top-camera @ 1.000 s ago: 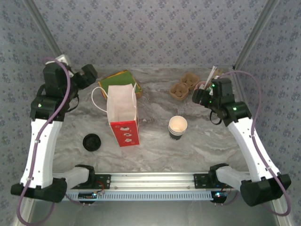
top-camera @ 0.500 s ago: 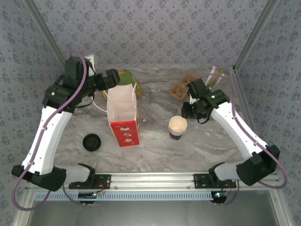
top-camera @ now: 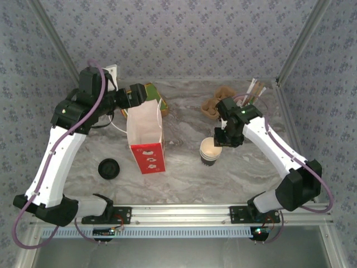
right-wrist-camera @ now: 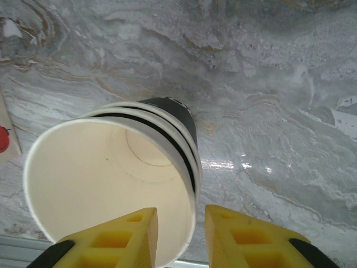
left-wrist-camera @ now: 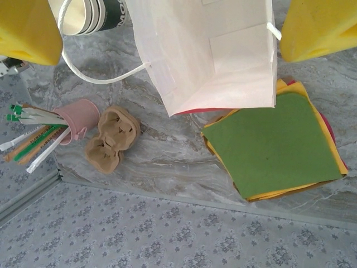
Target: Pack the takeout coffee
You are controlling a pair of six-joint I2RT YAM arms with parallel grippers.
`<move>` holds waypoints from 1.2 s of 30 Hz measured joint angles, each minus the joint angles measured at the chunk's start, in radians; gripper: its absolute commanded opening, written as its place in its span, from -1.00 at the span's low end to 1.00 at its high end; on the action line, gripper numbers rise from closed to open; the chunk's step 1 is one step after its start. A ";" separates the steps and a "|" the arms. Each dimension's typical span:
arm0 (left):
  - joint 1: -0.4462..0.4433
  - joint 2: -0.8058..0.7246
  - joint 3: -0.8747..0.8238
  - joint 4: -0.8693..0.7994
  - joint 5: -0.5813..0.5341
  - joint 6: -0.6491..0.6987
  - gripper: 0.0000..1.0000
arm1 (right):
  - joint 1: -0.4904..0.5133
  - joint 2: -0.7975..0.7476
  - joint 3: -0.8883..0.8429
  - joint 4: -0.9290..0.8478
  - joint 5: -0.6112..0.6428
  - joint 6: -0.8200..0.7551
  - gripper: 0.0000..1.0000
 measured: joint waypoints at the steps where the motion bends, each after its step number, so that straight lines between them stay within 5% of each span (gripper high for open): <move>1: 0.000 0.000 0.000 0.000 0.000 0.001 0.99 | -0.003 0.001 -0.008 0.000 0.000 0.000 -0.42; 8: -0.012 0.000 0.004 -0.002 -0.003 0.002 1.00 | -0.023 0.001 -0.045 0.002 -0.011 0.000 -0.47; 27: -0.021 0.006 0.018 -0.003 -0.007 0.008 0.99 | -0.035 0.037 -0.035 0.025 -0.034 -0.015 -0.98; 36: -0.021 0.013 0.018 -0.003 -0.007 0.008 1.00 | -0.063 0.100 0.033 0.027 -0.035 -0.034 -1.00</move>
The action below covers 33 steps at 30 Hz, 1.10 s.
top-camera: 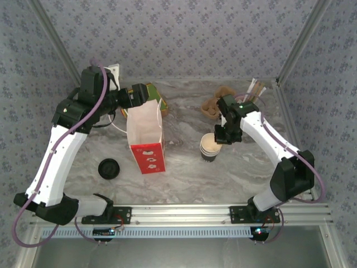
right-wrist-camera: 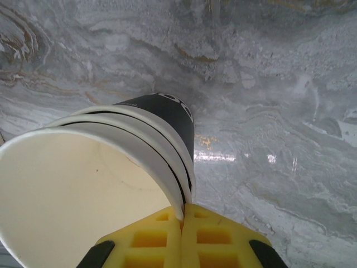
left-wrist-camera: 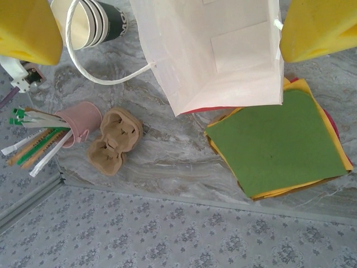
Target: Pack the takeout coffee
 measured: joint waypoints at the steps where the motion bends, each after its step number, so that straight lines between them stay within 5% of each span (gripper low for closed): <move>1: 0.000 0.000 0.000 0.000 0.000 0.000 1.00 | -0.006 0.011 0.011 0.000 0.001 -0.006 -1.00; 33: -0.006 0.020 0.013 -0.010 -0.023 0.019 1.00 | -0.169 0.208 0.251 0.013 -0.061 -0.117 -1.00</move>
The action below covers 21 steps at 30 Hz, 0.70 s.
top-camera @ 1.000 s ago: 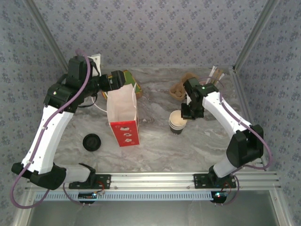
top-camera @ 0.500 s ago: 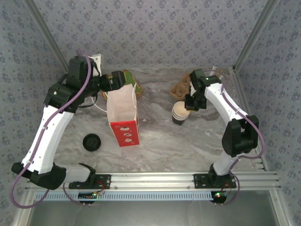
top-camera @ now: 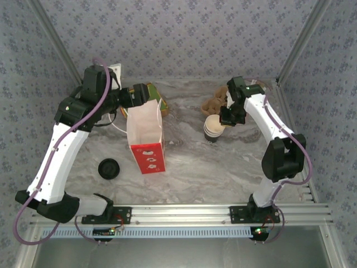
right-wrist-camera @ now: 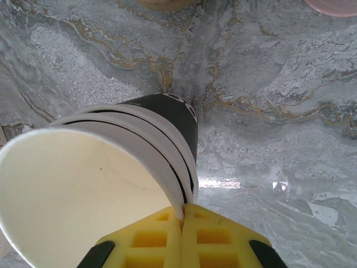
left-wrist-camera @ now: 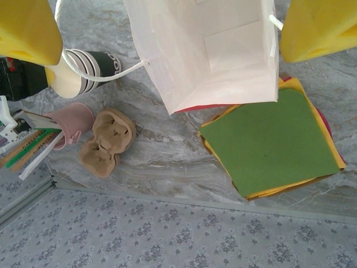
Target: Pack the takeout coffee
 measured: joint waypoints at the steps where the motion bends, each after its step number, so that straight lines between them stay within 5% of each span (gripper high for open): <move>1: 0.000 0.000 0.000 -0.001 0.000 0.000 1.00 | 0.000 0.000 0.000 -0.002 -0.004 0.000 -1.00; 21: 0.000 0.000 0.001 -0.009 0.000 0.000 0.99 | -0.004 0.000 0.000 -0.005 -0.007 0.000 -1.00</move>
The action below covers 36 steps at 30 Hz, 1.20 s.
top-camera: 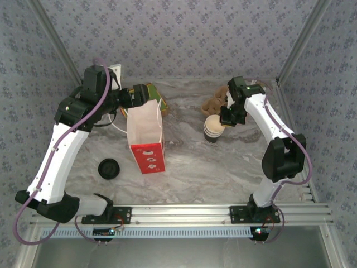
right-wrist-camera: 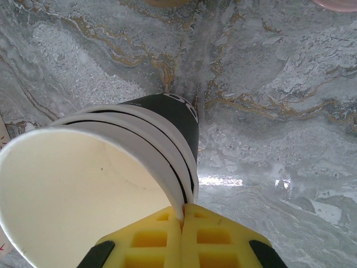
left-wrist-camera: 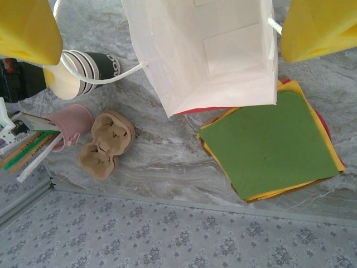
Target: Pack the takeout coffee
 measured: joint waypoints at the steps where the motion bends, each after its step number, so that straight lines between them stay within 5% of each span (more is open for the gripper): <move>1: 0.000 0.000 0.000 0.000 0.000 0.000 1.00 | 0.000 0.000 -0.002 0.000 0.000 0.000 -1.00; 15: 0.000 -0.001 0.000 0.000 0.000 0.000 1.00 | 0.000 0.002 -0.032 0.005 0.003 -0.003 -0.71; 24: 0.000 -0.001 0.000 0.000 0.000 0.000 1.00 | 0.000 0.002 -0.032 0.007 0.008 -0.003 -0.70; 30: 0.000 -0.001 0.000 0.000 0.000 0.000 0.99 | 0.000 0.002 -0.032 0.007 0.011 -0.006 -1.00; 36: 0.000 -0.001 0.000 0.000 0.000 0.000 1.00 | 0.000 0.002 -0.031 0.006 0.010 -0.006 -1.00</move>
